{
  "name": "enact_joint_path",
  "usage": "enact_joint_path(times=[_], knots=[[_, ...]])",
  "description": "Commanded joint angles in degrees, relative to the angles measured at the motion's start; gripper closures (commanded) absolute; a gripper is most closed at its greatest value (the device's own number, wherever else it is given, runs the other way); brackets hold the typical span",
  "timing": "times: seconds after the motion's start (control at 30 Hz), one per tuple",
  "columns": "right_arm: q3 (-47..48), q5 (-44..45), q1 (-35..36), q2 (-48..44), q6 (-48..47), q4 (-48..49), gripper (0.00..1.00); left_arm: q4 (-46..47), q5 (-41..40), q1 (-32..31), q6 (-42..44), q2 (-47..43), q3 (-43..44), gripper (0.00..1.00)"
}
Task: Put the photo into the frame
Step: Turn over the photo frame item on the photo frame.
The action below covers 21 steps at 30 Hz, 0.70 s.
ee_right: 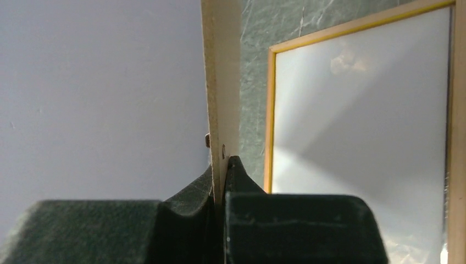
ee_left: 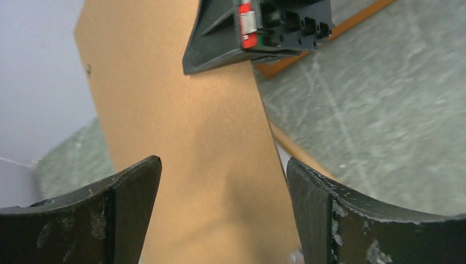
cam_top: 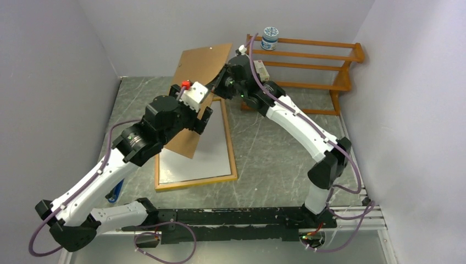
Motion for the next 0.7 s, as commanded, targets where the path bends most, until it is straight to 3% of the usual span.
enact_joint_path(times=[0.0, 0.2, 0.43, 0.67], knots=[[-9.1, -6.1, -2.7, -8.1, -5.6, 19.3, 1.00, -2.8, 5.4, 0.3, -14.9, -2.5, 1.8, 0.10], [-19.6, -9.9, -4.5, -13.9, -8.8, 27.9, 1.00, -6.6, 5.6, 0.3, -25.6, -2.6, 1.8, 0.06], [-21.2, -10.8, -4.5, -15.0, -10.7, 28.8, 1.00, -12.1, 14.8, 0.3, -29.2, 3.0, 6.6, 0.06], [-22.5, -11.9, -4.5, -15.9, -10.3, 30.1, 1.00, -15.8, 12.8, 0.3, -30.8, 6.9, 7.9, 0.06]])
